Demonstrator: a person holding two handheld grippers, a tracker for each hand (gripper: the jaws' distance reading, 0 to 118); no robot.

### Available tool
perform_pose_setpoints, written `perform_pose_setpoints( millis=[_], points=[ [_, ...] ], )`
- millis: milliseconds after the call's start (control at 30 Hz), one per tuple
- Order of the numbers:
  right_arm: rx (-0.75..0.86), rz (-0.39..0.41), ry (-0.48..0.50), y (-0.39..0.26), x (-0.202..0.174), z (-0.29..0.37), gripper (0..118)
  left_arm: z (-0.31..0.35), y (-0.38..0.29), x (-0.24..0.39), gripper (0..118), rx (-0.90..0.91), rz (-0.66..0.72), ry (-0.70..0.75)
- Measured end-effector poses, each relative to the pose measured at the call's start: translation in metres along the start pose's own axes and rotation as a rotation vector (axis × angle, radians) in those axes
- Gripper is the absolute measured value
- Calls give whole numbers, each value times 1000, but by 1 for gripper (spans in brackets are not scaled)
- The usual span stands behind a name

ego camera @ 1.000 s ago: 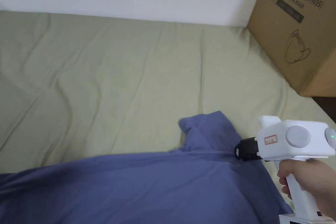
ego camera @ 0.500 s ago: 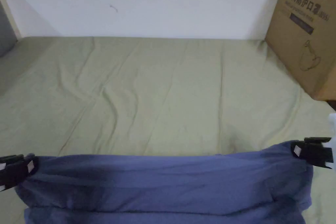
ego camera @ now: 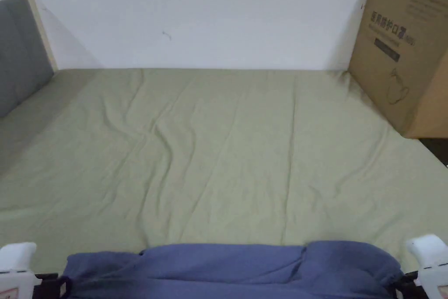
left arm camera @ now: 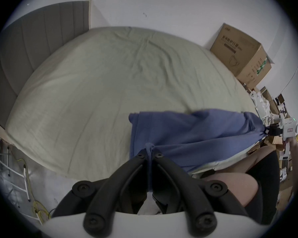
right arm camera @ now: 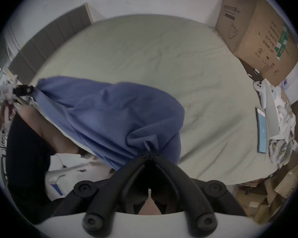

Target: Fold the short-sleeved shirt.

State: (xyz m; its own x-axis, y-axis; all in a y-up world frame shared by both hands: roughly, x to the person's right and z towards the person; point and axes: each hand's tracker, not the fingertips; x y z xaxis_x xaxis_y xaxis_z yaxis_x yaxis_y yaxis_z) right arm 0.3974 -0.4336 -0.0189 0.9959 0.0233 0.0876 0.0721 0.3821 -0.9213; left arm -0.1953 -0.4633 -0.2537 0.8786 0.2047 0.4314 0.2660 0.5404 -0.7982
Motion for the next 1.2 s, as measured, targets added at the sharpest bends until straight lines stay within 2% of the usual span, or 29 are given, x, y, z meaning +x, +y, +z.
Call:
perform_pose_setpoints(
  millis=[67,100,133,167,200,233,333,367,400,433,467,500,533,567,600,700,767,833,867,900,933,967,1000,1033,1133,1200],
  points=[
    [-18,-75,2,7,4,-7,2,-3,-1,5,6,-15,5,11],
    [-30,-132,22,4,17,-21,14,-3,-1,6,20,-25,22,17],
    [-52,-156,14,5,19,-22,36,-1,-1,7,48,-34,41,36],
    [-48,-153,-51,5,17,-20,67,5,-3,8,92,-25,41,72],
    [-15,-133,-103,3,16,-15,78,15,-6,8,109,1,32,66],
    [63,-84,-144,-4,4,6,79,30,-10,6,112,55,27,40],
    [316,-5,-236,-20,-18,47,77,69,-20,-7,110,185,70,-7],
    [382,5,-193,-28,-27,62,71,83,-26,-10,104,225,87,-31],
    [422,-1,-122,-34,-35,75,58,95,-32,-13,89,254,105,-63],
    [472,-15,-72,-41,-44,85,30,106,-39,-17,62,283,117,-105],
    [521,-32,-63,-46,-54,93,0,113,-42,-17,26,293,124,-136],
    [562,-32,-68,-51,-66,100,0,118,-46,-19,13,290,122,-129],
    [579,-16,-102,-54,-79,102,0,121,-48,-19,10,288,114,-116],
    [573,-22,-87,-59,-89,104,0,124,-50,-22,0,307,96,-100],
    [576,-12,-25,-61,-98,106,0,124,-51,-23,0,308,96,-111],
    [540,6,62,-59,-116,95,0,96,-43,-52,0,252,175,-266],
    [509,21,83,-54,-128,86,0,68,-33,-68,0,226,223,-306],
    [492,50,86,-50,-136,79,0,33,-23,-87,0,143,273,-411],
    [488,51,87,-49,-138,77,0,14,-17,-97,2,106,306,-456],
    [485,53,95,-38,-143,85,0,-3,-14,-104,22,72,354,-485],
    [484,54,100,-37,-145,84,0,-18,-12,-109,61,35,384,-483],
    [484,53,104,-36,-145,84,0,-33,-9,-111,109,-12,394,-494],
    [481,49,108,-36,-145,85,0,-45,-7,-107,118,-35,386,-517],
    [477,44,110,-34,-146,89,0,-53,-5,-106,114,12,389,-531],
    [449,13,129,-32,-139,82,0,-82,1,-98,118,-35,423,-542],
    [428,3,106,-32,-136,79,0,-93,7,-83,118,-19,373,-571]
  ],
)
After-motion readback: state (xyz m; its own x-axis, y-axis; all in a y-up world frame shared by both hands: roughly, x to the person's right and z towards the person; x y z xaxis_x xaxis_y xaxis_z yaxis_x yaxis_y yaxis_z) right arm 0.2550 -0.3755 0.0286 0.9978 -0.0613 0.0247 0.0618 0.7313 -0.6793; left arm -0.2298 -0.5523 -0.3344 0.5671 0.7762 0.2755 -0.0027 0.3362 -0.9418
